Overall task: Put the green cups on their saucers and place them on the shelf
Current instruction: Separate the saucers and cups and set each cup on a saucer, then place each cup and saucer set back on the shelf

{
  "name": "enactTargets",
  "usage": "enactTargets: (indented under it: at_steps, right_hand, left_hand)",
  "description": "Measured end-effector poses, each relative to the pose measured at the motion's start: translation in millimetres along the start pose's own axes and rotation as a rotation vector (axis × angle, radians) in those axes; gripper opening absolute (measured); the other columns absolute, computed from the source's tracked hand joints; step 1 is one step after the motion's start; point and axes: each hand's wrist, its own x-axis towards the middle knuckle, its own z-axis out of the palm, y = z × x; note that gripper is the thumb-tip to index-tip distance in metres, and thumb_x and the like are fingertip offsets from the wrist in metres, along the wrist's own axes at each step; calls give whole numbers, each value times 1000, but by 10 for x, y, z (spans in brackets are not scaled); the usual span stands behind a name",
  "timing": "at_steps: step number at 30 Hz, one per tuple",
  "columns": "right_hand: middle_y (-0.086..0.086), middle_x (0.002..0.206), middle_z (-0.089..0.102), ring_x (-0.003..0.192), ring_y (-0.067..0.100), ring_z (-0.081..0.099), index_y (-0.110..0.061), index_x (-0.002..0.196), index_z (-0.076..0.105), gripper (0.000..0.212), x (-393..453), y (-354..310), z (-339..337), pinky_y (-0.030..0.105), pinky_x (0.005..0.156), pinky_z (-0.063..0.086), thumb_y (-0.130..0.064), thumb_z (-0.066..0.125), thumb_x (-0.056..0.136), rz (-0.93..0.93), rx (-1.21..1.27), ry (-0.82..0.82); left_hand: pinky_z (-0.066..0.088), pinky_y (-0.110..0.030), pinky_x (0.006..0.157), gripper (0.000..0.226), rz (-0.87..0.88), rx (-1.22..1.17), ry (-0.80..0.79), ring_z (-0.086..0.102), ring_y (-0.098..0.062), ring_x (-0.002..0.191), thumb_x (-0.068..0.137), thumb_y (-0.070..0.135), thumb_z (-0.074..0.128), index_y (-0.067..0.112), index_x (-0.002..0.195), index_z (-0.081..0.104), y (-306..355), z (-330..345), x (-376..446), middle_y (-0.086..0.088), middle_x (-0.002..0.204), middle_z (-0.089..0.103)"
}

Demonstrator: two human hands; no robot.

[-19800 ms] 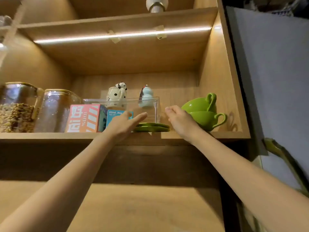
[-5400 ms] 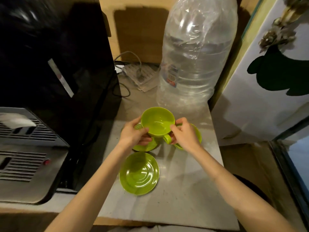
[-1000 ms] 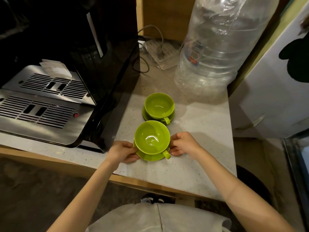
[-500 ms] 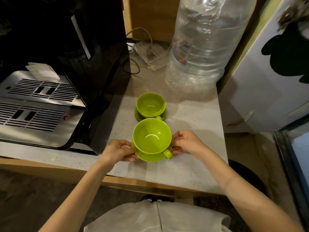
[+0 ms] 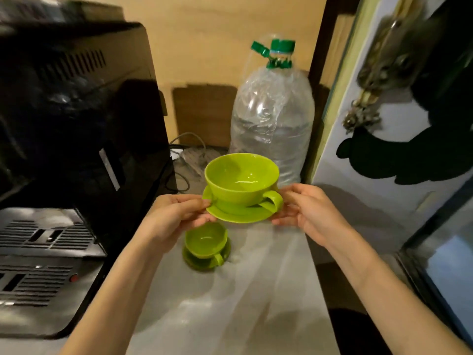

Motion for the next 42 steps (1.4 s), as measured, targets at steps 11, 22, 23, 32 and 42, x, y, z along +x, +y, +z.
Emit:
enactTargets:
  at_steps: [11, 22, 23, 32, 42]
  right_hand:
    - [8, 46, 68, 42, 16, 67, 2, 76, 58, 15, -18, -1760, 44, 20, 38, 53, -2, 51, 88, -374, 76, 69]
    - [12, 38, 63, 32, 16, 62, 3, 71, 55, 18, 59, -3247, 92, 17, 32, 47, 5, 47, 87, -598, 202, 87]
    - [12, 38, 63, 32, 16, 62, 3, 73, 56, 17, 59, -3376, 86, 17, 31, 46, 5, 47, 87, -616, 199, 92]
    - [22, 69, 66, 35, 18, 64, 2, 99, 53, 11, 271, -4296, -19, 19, 32, 48, 2, 45, 91, -712, 123, 147]
    - [25, 75, 63, 34, 18, 64, 8, 117, 49, 26, 908, -4664, -260, 22, 33, 50, 4, 45, 91, -709, 143, 236]
  left_hand:
    - [48, -12, 37, 19, 378, -104, -41, 63, -8, 39, 83, 11, 58, -2, 70, 63, 1633, 567, 242, -8, 45, 67]
    - [37, -10, 26, 12, 473, -219, -187, 60, -7, 32, 85, 6, 56, -2, 77, 60, 3167, 1065, 255, -8, 42, 65]
    - [34, -9, 24, 12, 480, -221, -202, 58, -7, 30, 86, 7, 55, -2, 79, 60, 3290, 1110, 258, -8, 41, 64]
    - [46, -18, 30, 19, 565, -195, -229, 61, -16, 33, 86, 0, 51, -8, 70, 58, 4170, 1444, 612, -16, 41, 63]
    - [44, -20, 28, 4, 562, -114, -172, 61, -20, 32, 82, -9, 53, -9, 83, 58, 4581, 1774, 1347, -21, 53, 64]
